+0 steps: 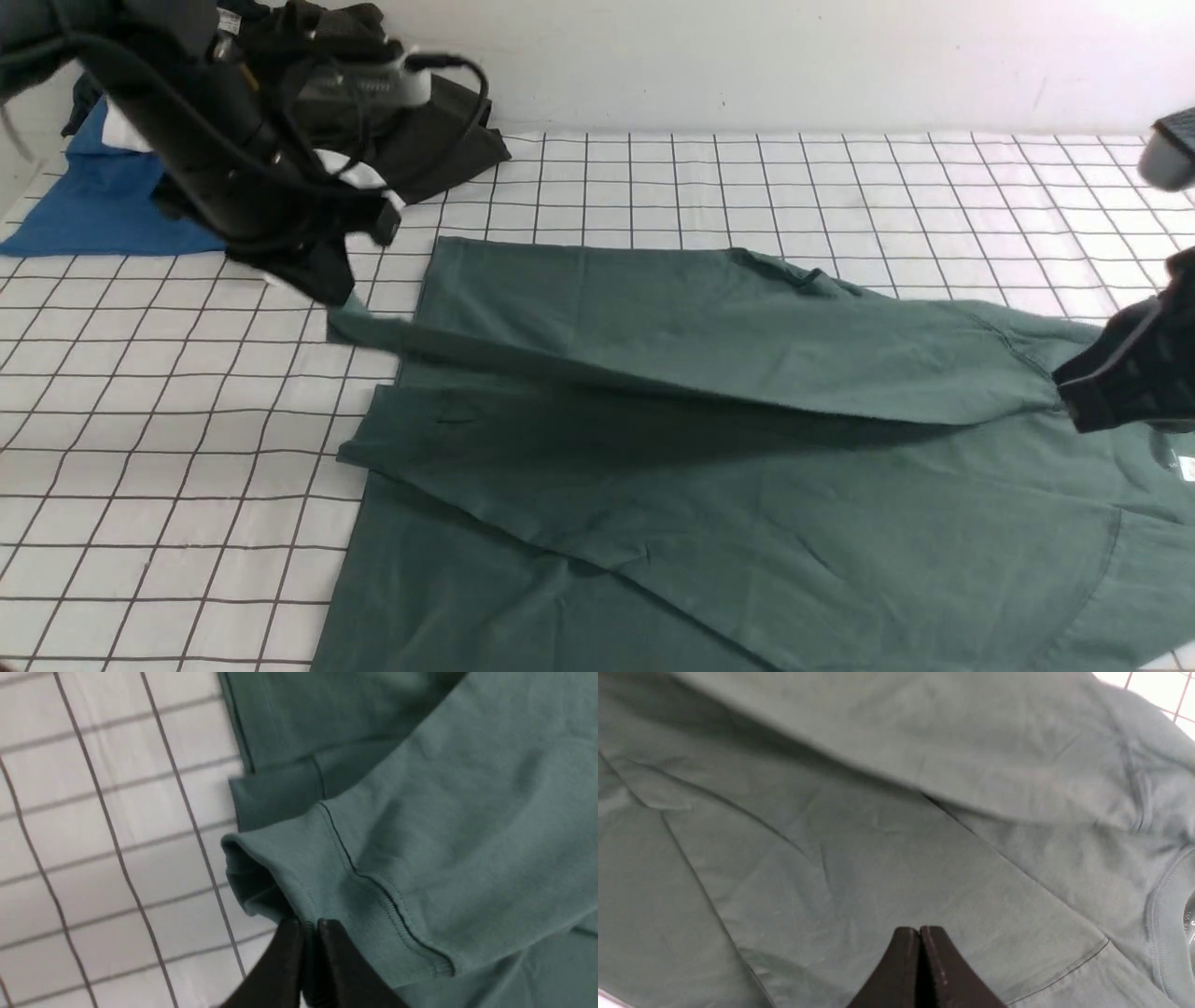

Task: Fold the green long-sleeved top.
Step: Use the left arm to drag and drop the cuff onto the cuff closest to the left arm

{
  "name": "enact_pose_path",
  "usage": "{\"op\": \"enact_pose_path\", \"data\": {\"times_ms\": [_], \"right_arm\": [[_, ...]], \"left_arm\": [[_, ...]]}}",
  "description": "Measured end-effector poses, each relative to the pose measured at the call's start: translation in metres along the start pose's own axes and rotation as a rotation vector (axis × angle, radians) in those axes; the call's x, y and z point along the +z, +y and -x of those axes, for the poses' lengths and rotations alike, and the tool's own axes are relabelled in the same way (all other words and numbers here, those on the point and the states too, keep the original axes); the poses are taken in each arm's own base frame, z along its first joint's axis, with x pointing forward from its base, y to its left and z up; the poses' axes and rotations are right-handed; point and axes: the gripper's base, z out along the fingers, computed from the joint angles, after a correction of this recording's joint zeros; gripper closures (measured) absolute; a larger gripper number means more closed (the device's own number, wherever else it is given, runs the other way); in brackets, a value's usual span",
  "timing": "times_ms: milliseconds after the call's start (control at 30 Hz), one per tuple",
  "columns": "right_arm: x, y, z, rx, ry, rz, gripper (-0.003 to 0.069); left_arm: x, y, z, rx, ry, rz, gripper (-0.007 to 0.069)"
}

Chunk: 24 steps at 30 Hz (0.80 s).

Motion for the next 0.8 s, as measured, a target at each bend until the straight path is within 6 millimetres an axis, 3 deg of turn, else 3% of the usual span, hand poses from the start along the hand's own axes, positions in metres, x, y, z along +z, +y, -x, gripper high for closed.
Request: {"op": "enact_pose_path", "data": {"times_ms": [33,167,367,533,633,733,800], "right_arm": [[0.000,0.000,0.000,0.001,0.001,0.001,0.0673],[-0.004,0.004,-0.002,0.019,0.008,0.032,0.0673],[-0.004,0.010,-0.004,0.028,0.031,0.103,0.0673],[-0.006,0.017,-0.011,0.007,0.100,0.177,0.0673],[-0.007,0.024,-0.014,-0.001,0.136,0.233,0.0673],[-0.008,0.033,-0.013,-0.037,0.138,0.259,0.0673],[-0.013,0.050,-0.015,-0.109,0.131,0.302,0.0673]], "left_arm": [[0.003,0.000,-0.002,-0.001,0.007,0.000,0.0619],[0.017,0.001,-0.043,0.012,0.009,0.013,0.0619],[0.040,0.005,-0.059,0.038,0.052,0.018,0.0587],[0.043,0.006,-0.059,0.038,0.060,0.017,0.0452],[0.035,0.002,-0.061,0.029,0.072,-0.008,0.0290],[0.023,-0.009,-0.065,0.057,0.085,-0.031,0.0219],[0.006,-0.037,-0.076,0.173,0.130,-0.063,0.0190]]}}
